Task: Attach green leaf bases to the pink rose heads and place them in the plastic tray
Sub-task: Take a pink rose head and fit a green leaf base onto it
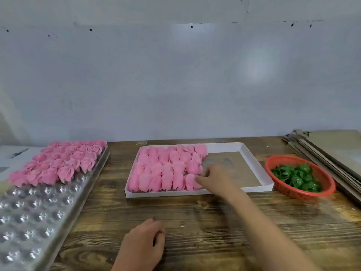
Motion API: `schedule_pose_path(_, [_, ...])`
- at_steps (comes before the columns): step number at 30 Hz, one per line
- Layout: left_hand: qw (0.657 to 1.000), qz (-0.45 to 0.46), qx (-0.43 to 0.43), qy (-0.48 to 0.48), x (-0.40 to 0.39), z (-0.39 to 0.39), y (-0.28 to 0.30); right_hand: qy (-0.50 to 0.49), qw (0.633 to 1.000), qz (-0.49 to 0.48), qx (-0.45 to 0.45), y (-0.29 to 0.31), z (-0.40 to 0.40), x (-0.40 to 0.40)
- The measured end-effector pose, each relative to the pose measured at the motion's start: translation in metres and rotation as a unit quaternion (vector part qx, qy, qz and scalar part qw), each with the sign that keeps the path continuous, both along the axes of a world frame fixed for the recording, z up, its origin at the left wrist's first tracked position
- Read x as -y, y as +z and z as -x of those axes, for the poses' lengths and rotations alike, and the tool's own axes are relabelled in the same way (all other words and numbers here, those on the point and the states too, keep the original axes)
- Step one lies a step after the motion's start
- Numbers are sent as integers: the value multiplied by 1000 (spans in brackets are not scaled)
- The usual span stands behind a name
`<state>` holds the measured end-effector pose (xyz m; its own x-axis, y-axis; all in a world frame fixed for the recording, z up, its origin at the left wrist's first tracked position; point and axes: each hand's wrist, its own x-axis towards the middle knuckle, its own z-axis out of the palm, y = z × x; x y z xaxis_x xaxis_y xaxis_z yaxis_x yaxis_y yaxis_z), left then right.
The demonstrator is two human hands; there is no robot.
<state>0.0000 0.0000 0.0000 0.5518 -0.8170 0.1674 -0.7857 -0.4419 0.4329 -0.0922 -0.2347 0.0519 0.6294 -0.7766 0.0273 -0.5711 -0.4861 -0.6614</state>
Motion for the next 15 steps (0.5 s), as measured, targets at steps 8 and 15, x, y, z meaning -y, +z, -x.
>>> schedule_pose_path(8, [1000,30,9,5,0,-2,-4,8,983,17,-183,-16,-54,9])
schedule_pose_path(15, [999,50,-18,9,-1,2,3,1,992,-124,-20,-8,-32,12])
